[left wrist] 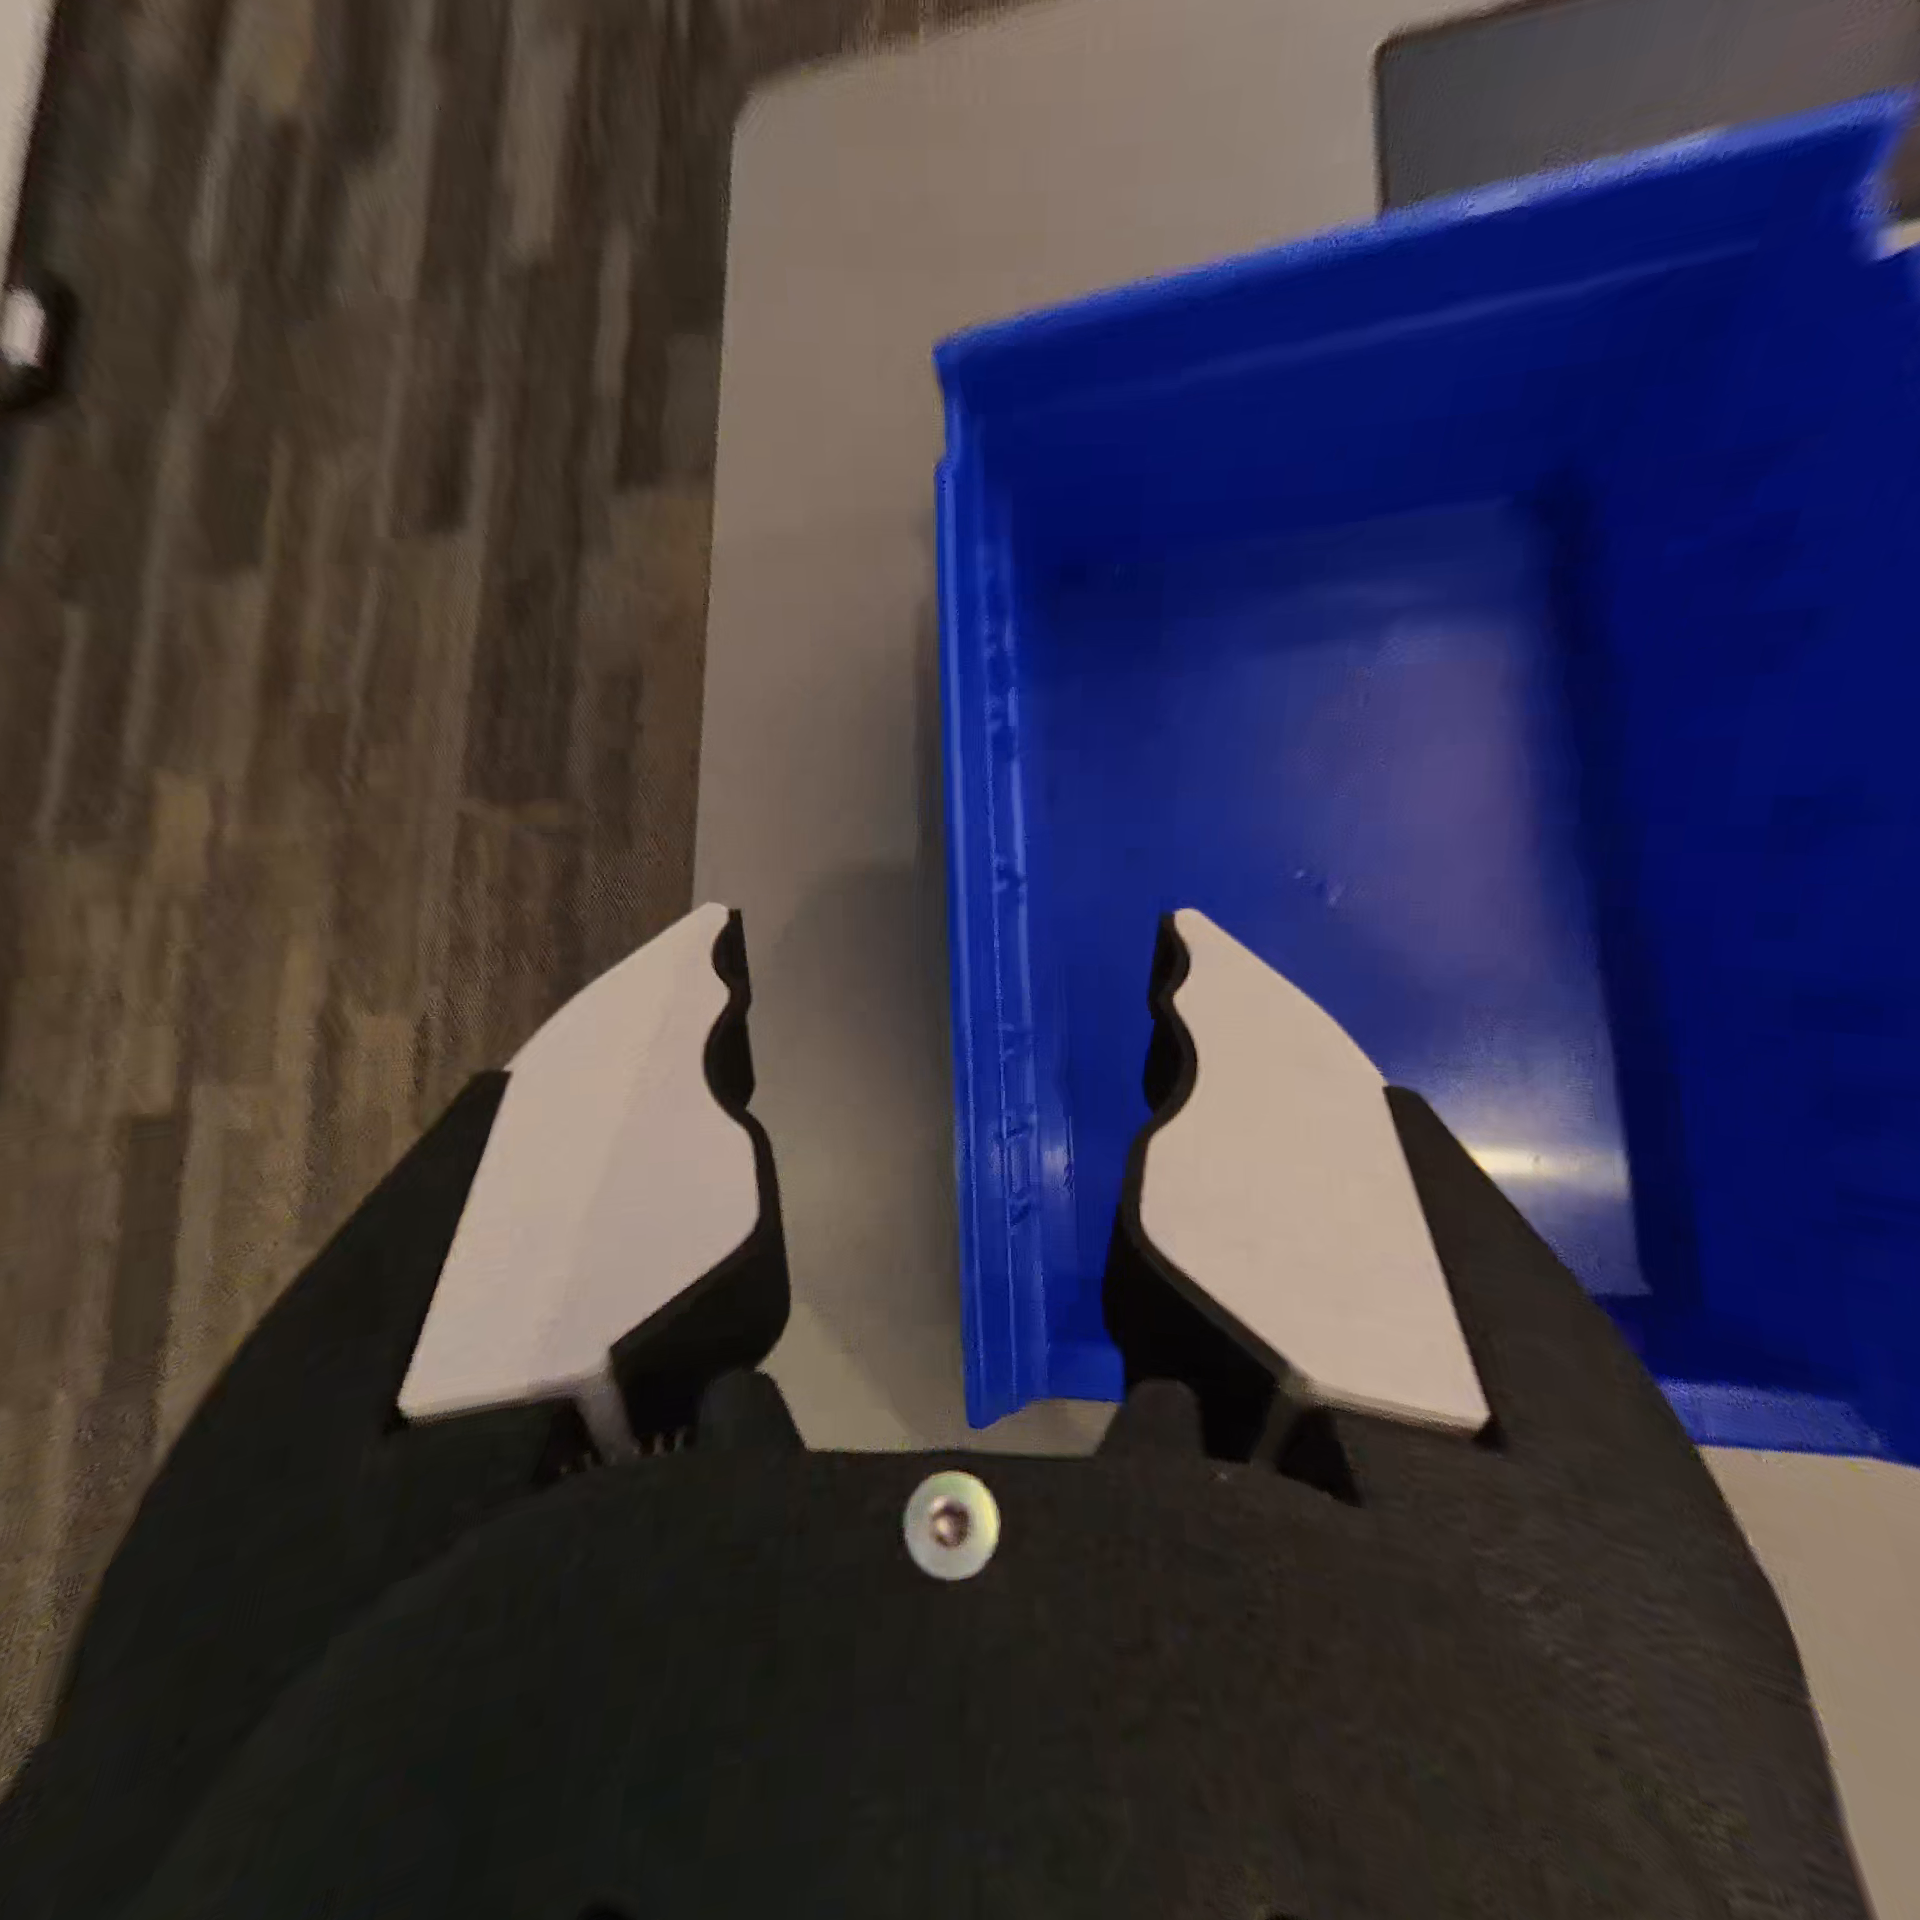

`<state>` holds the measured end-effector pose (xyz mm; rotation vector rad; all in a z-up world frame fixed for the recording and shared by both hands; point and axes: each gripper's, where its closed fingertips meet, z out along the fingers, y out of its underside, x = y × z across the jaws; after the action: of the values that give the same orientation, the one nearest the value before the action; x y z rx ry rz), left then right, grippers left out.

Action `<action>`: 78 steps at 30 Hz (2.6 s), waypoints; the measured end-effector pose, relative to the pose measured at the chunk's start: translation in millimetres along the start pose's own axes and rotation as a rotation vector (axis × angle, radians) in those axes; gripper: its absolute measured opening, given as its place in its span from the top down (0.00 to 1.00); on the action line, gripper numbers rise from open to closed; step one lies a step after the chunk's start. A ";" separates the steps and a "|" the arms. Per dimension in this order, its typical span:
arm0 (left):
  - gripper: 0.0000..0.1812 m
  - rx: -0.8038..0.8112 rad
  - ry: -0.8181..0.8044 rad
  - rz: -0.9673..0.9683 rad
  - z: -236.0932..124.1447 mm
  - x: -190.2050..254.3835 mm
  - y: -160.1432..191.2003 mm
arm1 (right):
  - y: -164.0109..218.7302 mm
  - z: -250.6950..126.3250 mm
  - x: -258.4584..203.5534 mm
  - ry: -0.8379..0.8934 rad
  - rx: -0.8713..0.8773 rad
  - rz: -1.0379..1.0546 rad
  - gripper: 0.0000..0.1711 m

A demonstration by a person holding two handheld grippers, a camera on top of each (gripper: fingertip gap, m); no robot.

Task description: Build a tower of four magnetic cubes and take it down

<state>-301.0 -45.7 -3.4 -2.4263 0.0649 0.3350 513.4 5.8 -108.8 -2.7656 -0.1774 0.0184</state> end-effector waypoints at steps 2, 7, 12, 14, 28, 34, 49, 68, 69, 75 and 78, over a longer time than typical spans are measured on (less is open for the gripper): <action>0.60 -0.078 0.040 -0.032 14.9 -4.4 17.2 | 1.7 9.4 -9.9 -0.049 -0.031 0.001 0.94; 0.64 -0.218 0.100 -0.001 45.0 6.3 39.4 | 2.9 11.5 -13.7 -0.068 -0.046 0.048 0.95; 0.69 -0.343 0.099 0.052 62.7 15.8 57.9 | 8.0 9.1 -21.7 -0.115 -0.069 0.039 0.95; 0.71 -0.394 0.086 0.094 70.3 17.0 66.6 | 9.4 8.4 -25.5 -0.113 -0.086 0.011 0.95; 0.80 -0.481 0.077 0.307 68.9 69.9 63.6 | -6.1 12.6 -93.6 -0.148 -0.133 -0.114 0.95; 0.73 -0.445 0.115 0.449 62.5 137.4 46.6 | -10.4 13.5 -132.1 -0.145 -0.153 -0.176 0.95; 0.65 -0.325 0.204 0.587 44.6 241.0 30.0 | -35.7 26.2 -181.5 -0.103 -0.130 -0.208 0.84; 0.55 0.372 0.154 0.262 -51.4 181.1 -91.2 | -32.7 31.6 -179.0 -0.115 -0.286 -0.064 0.95; 0.54 0.400 0.146 0.239 -55.2 174.0 -95.1 | -32.7 31.6 -179.7 -0.134 -0.291 -0.050 0.95; 0.55 0.494 0.081 0.125 -69.3 122.9 -104.0 | -30.8 30.3 -171.6 -0.229 -0.309 -0.038 0.96; 0.55 0.480 0.065 0.105 -68.5 103.0 -99.9 | -27.4 27.6 -162.5 -0.278 -0.318 -0.008 0.96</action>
<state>-172.9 -8.4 83.2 -1.9600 0.2706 0.2527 347.8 20.6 -126.3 -3.0688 -0.2862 0.4080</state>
